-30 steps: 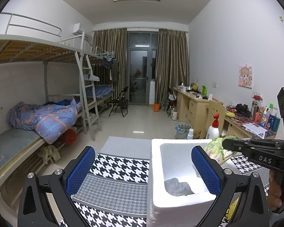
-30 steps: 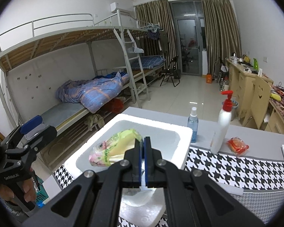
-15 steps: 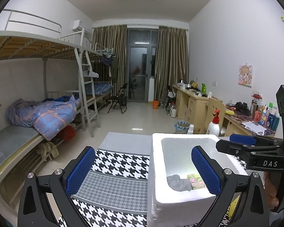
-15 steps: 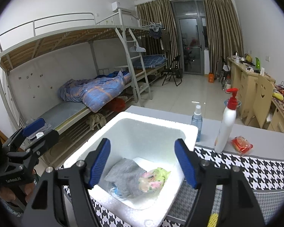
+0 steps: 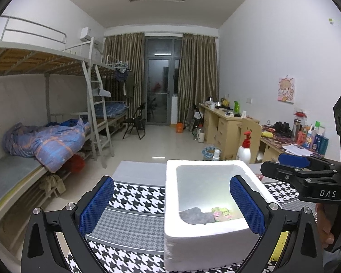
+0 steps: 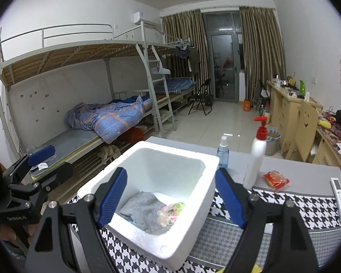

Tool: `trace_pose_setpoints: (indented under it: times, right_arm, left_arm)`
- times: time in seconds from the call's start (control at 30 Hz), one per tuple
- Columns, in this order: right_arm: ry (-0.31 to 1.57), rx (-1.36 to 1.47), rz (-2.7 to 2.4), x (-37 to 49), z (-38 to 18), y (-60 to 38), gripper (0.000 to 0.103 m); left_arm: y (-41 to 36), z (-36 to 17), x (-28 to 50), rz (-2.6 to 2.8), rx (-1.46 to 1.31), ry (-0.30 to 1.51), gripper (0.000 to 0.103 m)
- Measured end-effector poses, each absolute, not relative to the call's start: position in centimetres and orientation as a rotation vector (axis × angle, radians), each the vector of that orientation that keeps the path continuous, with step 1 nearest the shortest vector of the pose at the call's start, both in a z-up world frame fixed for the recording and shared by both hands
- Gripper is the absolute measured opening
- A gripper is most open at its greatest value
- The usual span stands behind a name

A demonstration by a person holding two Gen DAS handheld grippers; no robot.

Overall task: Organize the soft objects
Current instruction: 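Withdraw both tools from the foam box back over the table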

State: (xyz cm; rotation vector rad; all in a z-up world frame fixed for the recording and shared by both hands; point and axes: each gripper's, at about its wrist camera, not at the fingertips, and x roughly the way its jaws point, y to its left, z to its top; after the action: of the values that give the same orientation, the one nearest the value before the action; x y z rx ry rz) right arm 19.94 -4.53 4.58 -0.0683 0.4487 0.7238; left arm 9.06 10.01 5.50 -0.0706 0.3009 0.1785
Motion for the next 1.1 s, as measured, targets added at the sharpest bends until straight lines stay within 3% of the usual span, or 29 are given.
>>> trace_pose_setpoints:
  times: [0.4,1.1]
  right_arm:
    - [0.398,-0.076,0.652,19.2,4.8,-6.6,0.097]
    - [0.358,-0.024,0.533,18.0,5.0,-12.5,0.097]
  left_arm:
    - [8.6,5.9,9.2,0.150,-0.058,0.293,0.102]
    - [3.4,6.4,9.4,0.034,-0.010,0.280,0.102]
